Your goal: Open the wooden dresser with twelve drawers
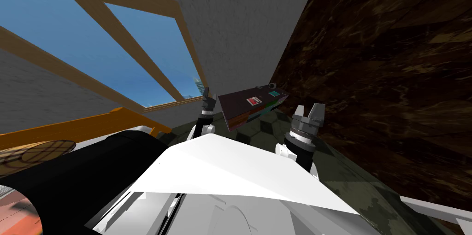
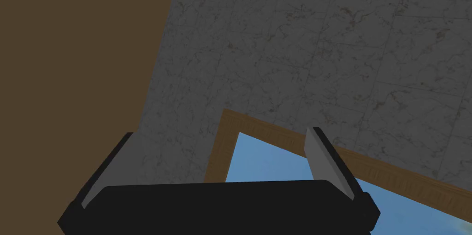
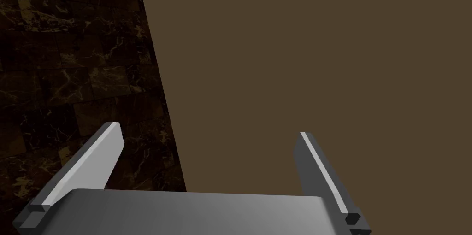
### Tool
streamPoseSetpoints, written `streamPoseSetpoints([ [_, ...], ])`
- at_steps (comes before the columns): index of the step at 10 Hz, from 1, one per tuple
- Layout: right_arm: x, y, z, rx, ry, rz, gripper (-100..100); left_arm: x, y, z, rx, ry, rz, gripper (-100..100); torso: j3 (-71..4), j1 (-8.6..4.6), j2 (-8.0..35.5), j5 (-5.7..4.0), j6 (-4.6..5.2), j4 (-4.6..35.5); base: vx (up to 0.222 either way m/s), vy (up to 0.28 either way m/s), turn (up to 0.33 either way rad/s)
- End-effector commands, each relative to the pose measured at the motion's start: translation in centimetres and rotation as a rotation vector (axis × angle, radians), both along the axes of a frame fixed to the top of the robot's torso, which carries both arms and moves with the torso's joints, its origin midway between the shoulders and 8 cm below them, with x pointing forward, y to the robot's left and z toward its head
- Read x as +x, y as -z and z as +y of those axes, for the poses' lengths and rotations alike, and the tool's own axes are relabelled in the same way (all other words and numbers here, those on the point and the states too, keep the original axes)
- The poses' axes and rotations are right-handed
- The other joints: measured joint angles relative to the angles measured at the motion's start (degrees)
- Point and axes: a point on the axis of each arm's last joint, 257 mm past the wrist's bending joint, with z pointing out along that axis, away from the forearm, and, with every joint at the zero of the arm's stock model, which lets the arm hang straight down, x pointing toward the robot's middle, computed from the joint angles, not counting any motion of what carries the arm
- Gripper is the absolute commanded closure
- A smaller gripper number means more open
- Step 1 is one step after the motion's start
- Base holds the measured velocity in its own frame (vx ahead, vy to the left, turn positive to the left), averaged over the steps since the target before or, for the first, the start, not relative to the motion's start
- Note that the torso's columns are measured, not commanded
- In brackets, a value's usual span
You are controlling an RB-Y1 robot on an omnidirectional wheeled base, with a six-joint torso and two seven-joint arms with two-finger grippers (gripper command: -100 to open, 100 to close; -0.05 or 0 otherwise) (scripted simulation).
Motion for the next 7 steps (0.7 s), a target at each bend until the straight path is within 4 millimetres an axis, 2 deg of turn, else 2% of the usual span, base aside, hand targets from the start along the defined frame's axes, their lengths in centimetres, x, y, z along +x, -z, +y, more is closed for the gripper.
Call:
streamPoseSetpoints([
  [1,0.0,0.0,0.0,0.0,0.0,0.0,0,0.0,0.0,0.0,0.0,0.0,0.0,0,-4.67,0.0,2.32,0.0,0.0,2.35,0.0,0.0,0.0],
  [7,-0.01,-0.01,0.0,0.0,0.0,0.0,0,-0.01,-0.02,0.0,0.0,0.0,0.0,0,-53.81,0.0,26.93,0.0,0.0,26.91,0.0,0.0,0.0],
])
